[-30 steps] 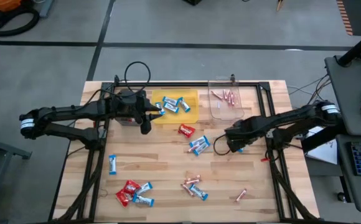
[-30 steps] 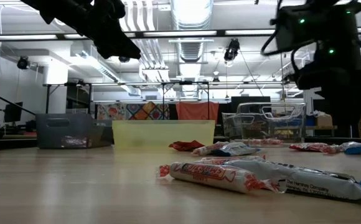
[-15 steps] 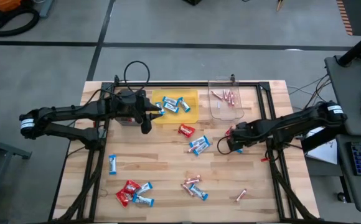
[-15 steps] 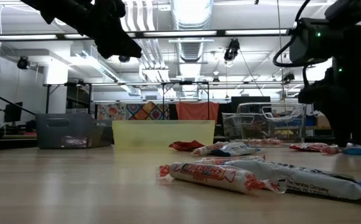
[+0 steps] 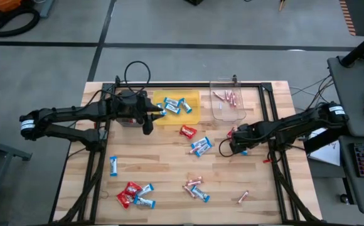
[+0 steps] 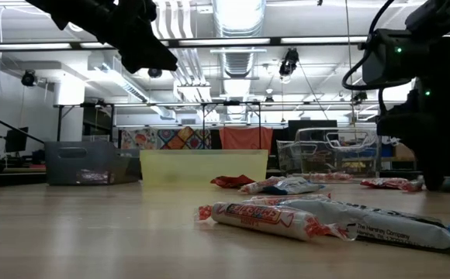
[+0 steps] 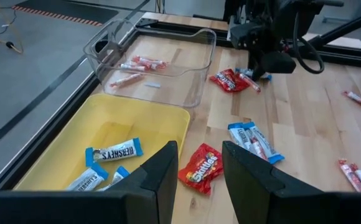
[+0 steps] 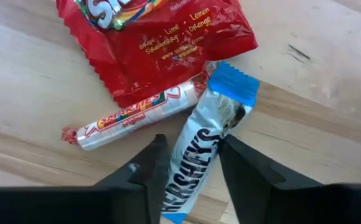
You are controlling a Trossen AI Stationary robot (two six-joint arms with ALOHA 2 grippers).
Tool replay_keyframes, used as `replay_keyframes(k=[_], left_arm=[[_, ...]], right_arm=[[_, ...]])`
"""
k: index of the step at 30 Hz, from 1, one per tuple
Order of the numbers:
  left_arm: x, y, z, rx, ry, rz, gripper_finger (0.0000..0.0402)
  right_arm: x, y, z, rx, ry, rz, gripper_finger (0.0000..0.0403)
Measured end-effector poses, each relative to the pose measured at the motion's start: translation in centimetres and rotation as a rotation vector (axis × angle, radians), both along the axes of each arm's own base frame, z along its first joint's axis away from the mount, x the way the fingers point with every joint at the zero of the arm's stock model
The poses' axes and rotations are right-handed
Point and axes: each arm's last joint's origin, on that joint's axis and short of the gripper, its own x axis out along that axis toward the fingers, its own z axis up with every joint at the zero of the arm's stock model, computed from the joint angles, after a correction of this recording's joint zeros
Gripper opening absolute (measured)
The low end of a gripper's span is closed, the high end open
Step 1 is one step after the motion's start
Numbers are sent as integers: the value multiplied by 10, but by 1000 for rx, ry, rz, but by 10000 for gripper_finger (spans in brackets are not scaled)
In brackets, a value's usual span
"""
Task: Sort candy
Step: Put the white candy into the yellow bin
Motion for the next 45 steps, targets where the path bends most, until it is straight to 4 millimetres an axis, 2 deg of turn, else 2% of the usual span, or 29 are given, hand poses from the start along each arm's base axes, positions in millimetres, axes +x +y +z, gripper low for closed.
replay_keyframes(k=[8,12,16,23,29,33,39,45], left_arm=[[1,-1,1,-4,-11,-4,109],[3,-6,4,3,-42,-27,109],[6,-14,6,14,-67,-67,109],[12,-28,10,22,-125,-130,109],[32,-36,3,45,-157,-180,109],[48,-37,-6,47,-188,-229,119],[69,-38,-21,42,-224,-303,164],[86,-44,-35,71,-270,-469,200]], right_arm=[[5,0,7,-2,-22,48,47],[11,0,17,-22,-59,78,32],[18,-1,38,-64,-90,104,30],[40,-2,88,-165,-216,242,29],[59,2,117,-250,-395,456,28],[75,11,123,-300,-597,634,28],[89,27,116,-360,-895,904,28],[93,31,112,-472,-1002,994,28]])
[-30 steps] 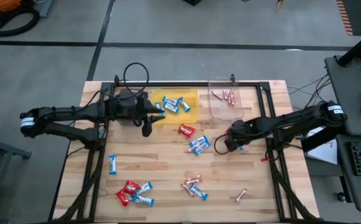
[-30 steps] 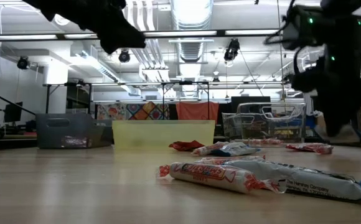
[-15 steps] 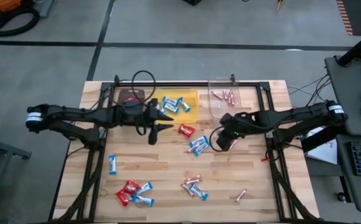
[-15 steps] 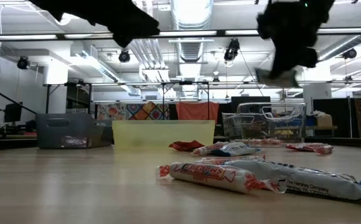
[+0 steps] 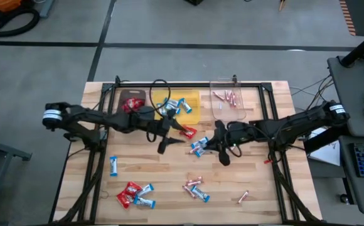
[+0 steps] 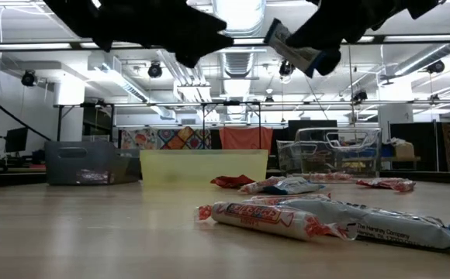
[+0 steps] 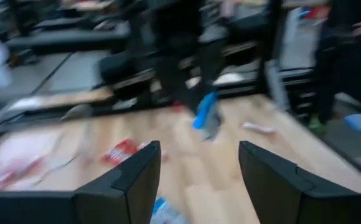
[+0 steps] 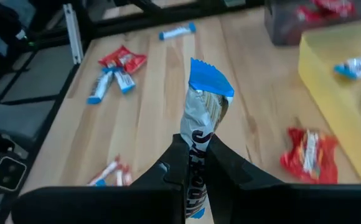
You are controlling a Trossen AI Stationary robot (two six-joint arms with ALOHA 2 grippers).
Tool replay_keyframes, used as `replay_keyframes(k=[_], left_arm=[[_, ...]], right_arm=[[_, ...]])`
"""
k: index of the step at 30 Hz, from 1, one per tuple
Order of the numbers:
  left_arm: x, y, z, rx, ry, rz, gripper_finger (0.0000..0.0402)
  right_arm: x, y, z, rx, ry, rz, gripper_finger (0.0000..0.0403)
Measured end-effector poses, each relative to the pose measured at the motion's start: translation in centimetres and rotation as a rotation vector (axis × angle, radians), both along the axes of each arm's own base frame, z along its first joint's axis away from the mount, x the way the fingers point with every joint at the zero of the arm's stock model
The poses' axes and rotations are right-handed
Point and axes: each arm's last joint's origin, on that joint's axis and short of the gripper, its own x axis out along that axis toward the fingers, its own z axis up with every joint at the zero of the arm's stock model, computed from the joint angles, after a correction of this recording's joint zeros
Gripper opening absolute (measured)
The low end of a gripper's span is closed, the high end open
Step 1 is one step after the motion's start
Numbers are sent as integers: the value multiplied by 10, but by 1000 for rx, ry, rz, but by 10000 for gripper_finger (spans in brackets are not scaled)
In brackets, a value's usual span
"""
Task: Sort candy
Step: Put the white candy into the yellow bin
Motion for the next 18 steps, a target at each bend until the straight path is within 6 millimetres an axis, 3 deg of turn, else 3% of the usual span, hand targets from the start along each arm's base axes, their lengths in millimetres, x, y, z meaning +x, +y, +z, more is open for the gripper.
replay_keyframes(k=[4,18], left_arm=[[12,-4,-9,-7,-61,-91,204],[36,-5,-31,-68,-276,-172,203]], right_arm=[[2,0,2,-40,-84,26,28],[3,1,4,-85,-117,76,28]])
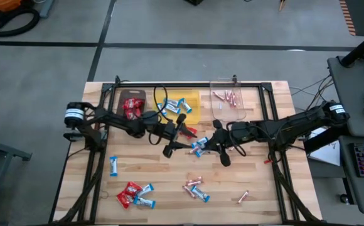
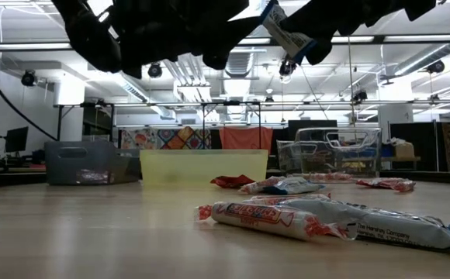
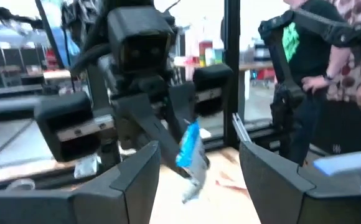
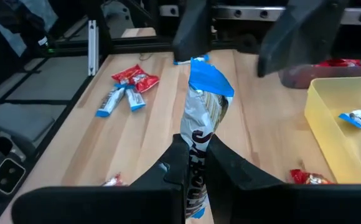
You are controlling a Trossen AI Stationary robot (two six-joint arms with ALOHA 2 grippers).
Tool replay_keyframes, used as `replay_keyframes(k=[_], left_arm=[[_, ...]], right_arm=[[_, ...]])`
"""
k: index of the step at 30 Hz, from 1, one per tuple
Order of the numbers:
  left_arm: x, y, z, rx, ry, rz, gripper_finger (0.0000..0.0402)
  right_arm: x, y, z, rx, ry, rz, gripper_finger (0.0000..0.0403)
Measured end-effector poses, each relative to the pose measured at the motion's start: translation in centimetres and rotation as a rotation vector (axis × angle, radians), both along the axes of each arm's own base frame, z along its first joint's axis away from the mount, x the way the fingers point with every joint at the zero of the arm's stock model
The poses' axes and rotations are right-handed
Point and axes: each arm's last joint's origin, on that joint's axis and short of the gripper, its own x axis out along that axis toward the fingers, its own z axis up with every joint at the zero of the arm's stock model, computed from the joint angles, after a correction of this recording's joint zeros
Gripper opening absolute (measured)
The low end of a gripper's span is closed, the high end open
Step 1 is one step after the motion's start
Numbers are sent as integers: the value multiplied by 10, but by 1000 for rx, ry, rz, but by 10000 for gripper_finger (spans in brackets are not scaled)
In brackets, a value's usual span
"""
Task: Sort candy
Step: Put the white candy into the yellow bin
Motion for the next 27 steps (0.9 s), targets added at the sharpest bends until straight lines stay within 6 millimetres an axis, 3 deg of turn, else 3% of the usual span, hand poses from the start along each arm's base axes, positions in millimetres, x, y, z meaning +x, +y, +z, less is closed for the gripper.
replay_keyframes(k=[7,14,18,23,27], left_arm=[[7,0,-13,-64,-50,-13,203],[28,-1,-16,-89,-47,-29,196],[28,-2,-19,-74,-48,-27,148],[27,0,-20,-73,-44,-26,28],[26,0,-18,-82,-44,-26,17]], right_arm=[[0,0,1,-23,-12,10,28],[1,0,3,-52,-39,20,28],[1,0,2,-54,-38,21,28],[1,0,2,-53,-32,10,38],[1,-1,2,-33,-27,-32,63]])
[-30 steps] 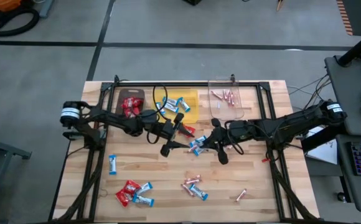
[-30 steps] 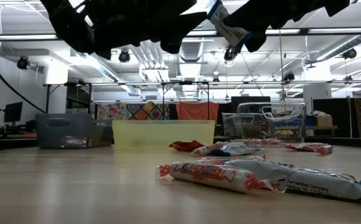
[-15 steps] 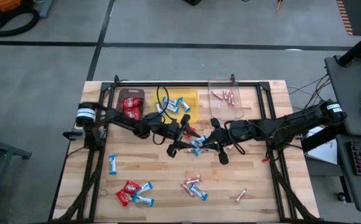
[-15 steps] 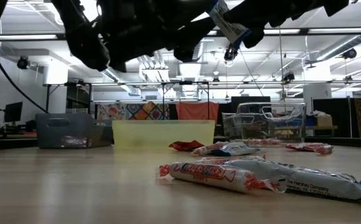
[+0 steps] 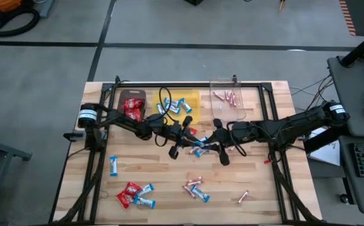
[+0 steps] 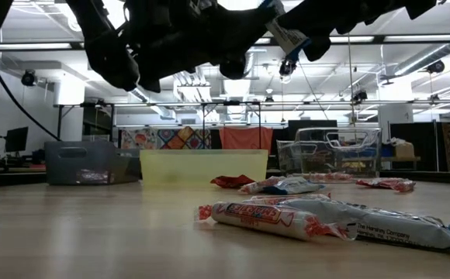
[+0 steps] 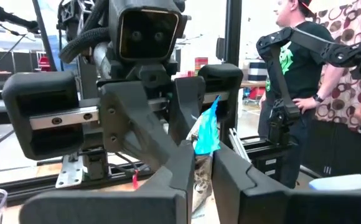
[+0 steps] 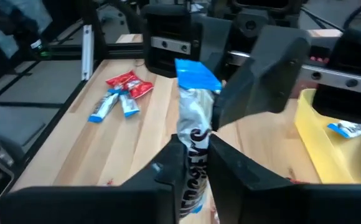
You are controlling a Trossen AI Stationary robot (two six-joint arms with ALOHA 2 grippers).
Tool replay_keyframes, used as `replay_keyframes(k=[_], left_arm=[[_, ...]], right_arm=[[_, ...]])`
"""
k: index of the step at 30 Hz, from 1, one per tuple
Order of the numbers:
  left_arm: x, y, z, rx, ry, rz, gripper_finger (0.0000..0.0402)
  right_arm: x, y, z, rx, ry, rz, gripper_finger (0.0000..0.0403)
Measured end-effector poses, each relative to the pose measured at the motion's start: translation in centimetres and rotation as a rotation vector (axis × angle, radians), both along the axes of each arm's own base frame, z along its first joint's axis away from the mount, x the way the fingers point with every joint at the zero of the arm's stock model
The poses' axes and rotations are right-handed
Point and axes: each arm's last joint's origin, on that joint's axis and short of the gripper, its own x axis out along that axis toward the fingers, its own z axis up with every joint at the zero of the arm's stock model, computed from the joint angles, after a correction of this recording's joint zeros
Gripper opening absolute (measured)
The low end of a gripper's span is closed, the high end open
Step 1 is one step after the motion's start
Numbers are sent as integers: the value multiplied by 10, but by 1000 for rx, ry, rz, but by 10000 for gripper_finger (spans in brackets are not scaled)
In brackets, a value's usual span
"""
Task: Sort candy
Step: Put the white candy into the yellow bin
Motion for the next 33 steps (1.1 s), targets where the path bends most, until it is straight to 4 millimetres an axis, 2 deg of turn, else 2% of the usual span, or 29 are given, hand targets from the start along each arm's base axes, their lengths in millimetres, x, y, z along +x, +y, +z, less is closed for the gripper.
replay_keyframes(k=[5,9,12,15,17,21,25,30,33], left_arm=[[-4,10,8,-11,59,31,6],[-16,35,20,10,225,157,4],[-33,63,24,82,441,479,3],[-52,94,27,234,648,855,3],[-63,112,19,256,769,961,2],[-72,132,4,110,881,931,2],[-74,137,-17,76,997,953,5],[-69,140,-25,75,1019,975,49],[-66,141,-22,84,1010,976,86]], right_arm=[[-2,-3,1,12,11,-120,102],[-10,-10,4,32,16,-335,126],[-15,-15,6,64,13,-495,141],[-16,-15,5,79,16,-520,152],[-16,-15,5,79,15,-518,157],[-17,-15,4,74,28,-519,162],[-17,-16,3,71,36,-521,162],[-17,-16,3,99,33,-531,165],[-17,-16,2,111,36,-536,164]])
